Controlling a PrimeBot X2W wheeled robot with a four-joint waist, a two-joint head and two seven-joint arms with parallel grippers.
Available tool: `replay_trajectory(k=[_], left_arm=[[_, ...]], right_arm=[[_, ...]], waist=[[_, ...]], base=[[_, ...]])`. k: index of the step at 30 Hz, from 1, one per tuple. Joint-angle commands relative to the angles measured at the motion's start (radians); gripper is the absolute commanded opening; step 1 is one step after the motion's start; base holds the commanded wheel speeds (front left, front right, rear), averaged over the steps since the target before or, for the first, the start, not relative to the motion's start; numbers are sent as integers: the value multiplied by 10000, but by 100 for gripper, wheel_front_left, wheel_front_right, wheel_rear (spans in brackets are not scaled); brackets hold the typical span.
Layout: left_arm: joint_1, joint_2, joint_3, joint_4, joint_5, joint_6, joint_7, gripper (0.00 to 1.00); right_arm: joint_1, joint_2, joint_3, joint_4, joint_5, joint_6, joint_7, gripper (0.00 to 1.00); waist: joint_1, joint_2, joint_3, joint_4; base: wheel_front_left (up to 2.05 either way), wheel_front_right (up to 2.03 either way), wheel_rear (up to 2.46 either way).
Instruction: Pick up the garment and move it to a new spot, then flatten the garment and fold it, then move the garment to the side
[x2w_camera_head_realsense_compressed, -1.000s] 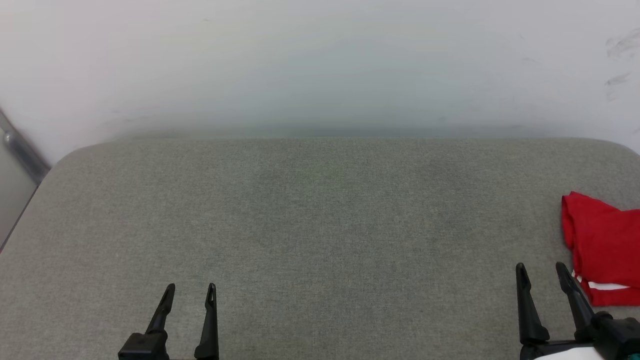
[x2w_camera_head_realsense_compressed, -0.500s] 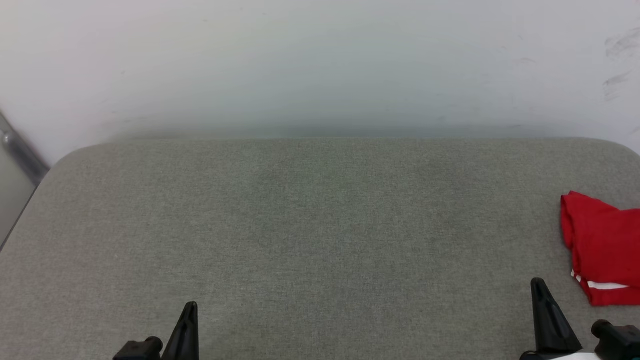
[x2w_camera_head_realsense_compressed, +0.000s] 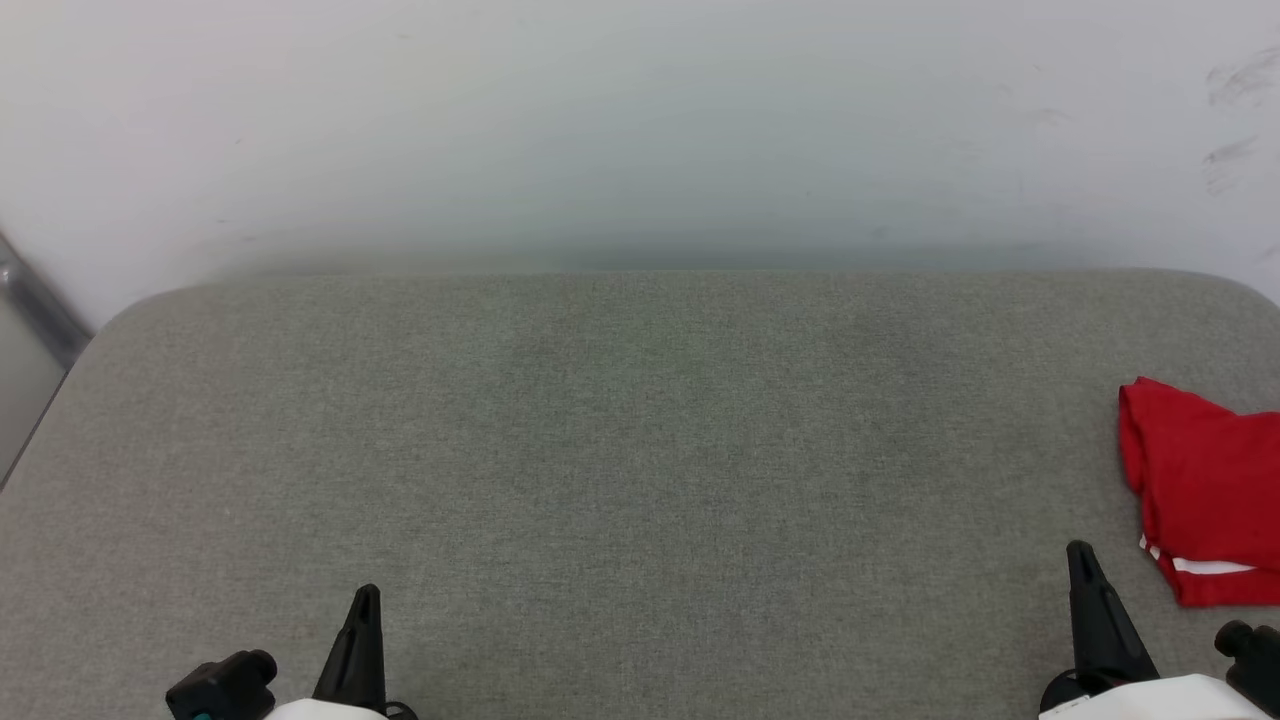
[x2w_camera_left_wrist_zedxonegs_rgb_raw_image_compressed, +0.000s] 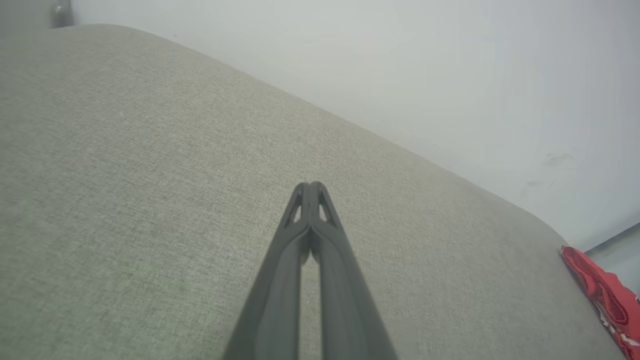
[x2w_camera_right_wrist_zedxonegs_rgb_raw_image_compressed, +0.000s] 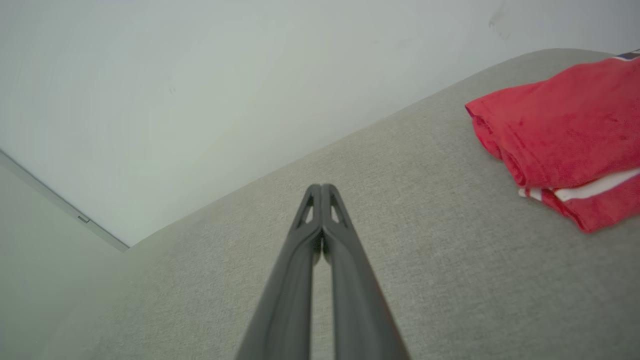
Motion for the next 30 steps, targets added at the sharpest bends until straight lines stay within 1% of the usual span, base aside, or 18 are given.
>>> replay_trajectory(k=[1,10,11,24,28,29,30], left_arm=[[-307,7,92,-81,-439,-62,96,0],[-573,7,208,56,-1865,-150,445,0],[-651,8,247,102,-2314,-176,557,0],[-981,8,406,275,-4105,-277,995,0],[-1057,8,439,316,-4486,-300,1089,0],[-1150,9,474,363,-4972,-334,1205,0],[-1163,9,482,376,-5095,-343,1234,0]], right_arm=[[-310,-72,-11,-78,452,-1,115,0],[-568,-90,-31,80,1837,-1,447,0],[-629,-95,-39,131,2272,-1,558,0],[-947,-107,-77,335,4000,-2,985,0],[-998,-108,-88,381,4364,-2,1082,0],[-1104,-109,-99,435,4830,-2,1203,0],[-1129,-109,-103,449,4946,-2,1227,0]], waist=[[0,-1,6,-5],[0,-1,40,-32],[0,-1,51,-41],[0,-1,101,-80],[0,-1,112,-90],[0,-1,127,-102],[0,-1,131,-105]], base=[[0,0,0],[0,0,0],[0,0,0],[0,0,0],[0,0,0],[0,0,0],[0,0,0]])
